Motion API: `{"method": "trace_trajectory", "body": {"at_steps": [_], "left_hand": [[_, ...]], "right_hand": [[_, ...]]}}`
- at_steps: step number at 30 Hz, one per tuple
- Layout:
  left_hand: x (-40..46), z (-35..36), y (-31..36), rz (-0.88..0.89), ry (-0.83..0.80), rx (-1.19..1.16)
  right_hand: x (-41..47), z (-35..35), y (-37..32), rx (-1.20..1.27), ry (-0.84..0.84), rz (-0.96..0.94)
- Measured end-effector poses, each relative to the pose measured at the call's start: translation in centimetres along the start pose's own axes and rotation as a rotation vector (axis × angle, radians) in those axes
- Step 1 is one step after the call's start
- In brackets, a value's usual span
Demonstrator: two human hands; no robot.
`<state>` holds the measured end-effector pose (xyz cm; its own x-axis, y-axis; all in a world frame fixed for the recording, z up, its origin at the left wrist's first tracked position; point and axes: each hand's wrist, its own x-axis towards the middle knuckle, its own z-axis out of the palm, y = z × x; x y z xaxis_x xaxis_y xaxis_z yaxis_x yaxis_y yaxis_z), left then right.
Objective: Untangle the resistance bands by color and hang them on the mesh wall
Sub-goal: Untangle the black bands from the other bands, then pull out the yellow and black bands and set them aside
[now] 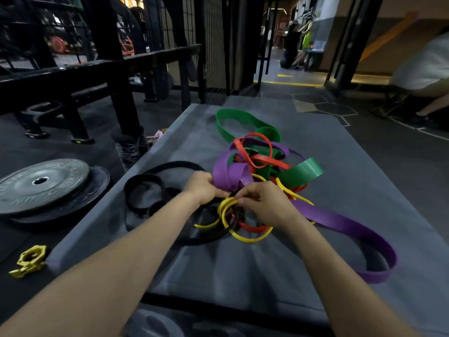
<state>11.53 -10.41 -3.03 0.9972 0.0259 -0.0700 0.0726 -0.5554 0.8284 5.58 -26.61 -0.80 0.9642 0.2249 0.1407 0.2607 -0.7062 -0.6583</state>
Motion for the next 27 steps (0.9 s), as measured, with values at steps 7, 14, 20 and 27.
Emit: {"method": "trace_trajectory", "body": {"at_steps": [7,14,20,27], "left_hand": [[-3.8,-1.1,-0.6,0.085,0.045,0.109],[-9.2,-0.9,-0.5,0.344,0.195,0.417],[-9.6,0.1,-1.6,0.334,0.014,0.595],[-9.0,0.7,-1.1,0.382,0.059,0.452]], "right_hand": [[-0.5,0.3,0.3,-0.027,0.077,0.054],[-2.0,0.1,0.6,-0.208,0.083,-0.014],[-2.1,1.8,0.5,-0.473,-0.033,-0.116],[-1.7,1.5,-1.1,-0.376,0.060,-0.228]]}}
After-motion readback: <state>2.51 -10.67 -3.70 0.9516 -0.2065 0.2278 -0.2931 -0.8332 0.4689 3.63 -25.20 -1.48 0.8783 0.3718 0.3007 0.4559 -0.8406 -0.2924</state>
